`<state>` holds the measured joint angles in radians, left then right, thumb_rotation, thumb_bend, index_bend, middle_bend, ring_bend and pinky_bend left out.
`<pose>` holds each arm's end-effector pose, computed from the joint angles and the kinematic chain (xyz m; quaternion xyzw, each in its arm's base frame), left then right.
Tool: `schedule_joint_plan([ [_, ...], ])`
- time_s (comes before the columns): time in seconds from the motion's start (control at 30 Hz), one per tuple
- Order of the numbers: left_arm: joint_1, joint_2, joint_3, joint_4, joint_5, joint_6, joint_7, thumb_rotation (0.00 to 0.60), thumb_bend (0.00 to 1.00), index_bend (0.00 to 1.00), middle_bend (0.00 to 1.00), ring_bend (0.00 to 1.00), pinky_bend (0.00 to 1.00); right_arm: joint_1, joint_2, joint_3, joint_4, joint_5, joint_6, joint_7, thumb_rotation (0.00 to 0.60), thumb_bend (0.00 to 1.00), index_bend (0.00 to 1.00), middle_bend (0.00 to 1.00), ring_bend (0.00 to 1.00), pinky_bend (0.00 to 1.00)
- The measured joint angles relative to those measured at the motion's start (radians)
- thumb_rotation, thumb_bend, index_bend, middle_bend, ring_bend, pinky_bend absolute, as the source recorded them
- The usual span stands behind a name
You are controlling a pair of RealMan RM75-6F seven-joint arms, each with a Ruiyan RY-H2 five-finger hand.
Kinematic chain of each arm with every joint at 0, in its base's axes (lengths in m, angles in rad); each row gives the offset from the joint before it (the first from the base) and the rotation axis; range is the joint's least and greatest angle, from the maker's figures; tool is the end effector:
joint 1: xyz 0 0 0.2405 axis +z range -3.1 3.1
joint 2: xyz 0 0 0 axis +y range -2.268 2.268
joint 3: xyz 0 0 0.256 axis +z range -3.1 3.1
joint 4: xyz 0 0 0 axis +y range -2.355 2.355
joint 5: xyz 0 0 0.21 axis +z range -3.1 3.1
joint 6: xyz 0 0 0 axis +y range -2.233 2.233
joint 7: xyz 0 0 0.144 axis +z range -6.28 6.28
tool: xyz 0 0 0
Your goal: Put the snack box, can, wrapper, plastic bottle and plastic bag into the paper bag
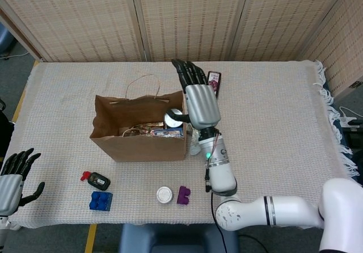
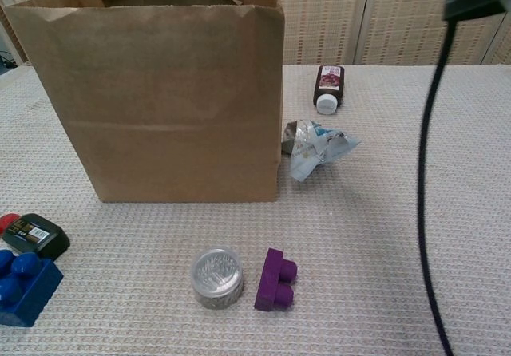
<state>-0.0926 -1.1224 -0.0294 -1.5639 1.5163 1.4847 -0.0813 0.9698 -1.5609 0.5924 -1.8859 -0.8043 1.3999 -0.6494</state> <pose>-0.3184 0.1799 0.1591 -0.5954 -0.3988 -0.3989 0.5722 0.0292 -0.3576 0.0901 0.5564 -0.3798 0.5910 0.4438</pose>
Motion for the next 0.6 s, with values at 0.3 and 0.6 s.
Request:
schedule_joint_plan([
  [0.3, -0.001, -0.002, -0.001, -0.005, 0.000, 0.000, 0.018, 0.600, 0.37, 0.11, 0.00, 0.00, 0.00, -0.274, 0.276, -0.230, -0.107, -0.066, -0.041, 0.111, 0.600, 0.06, 0.00, 0.04, 0.00, 0.08],
  [0.6, -0.007, -0.003, -0.004, -0.008, -0.002, -0.007, 0.027, 0.600, 0.37, 0.11, 0.00, 0.00, 0.00, -0.333, 0.228, -0.378, 0.031, -0.105, -0.155, 0.186, 0.600, 0.06, 0.00, 0.04, 0.00, 0.08],
])
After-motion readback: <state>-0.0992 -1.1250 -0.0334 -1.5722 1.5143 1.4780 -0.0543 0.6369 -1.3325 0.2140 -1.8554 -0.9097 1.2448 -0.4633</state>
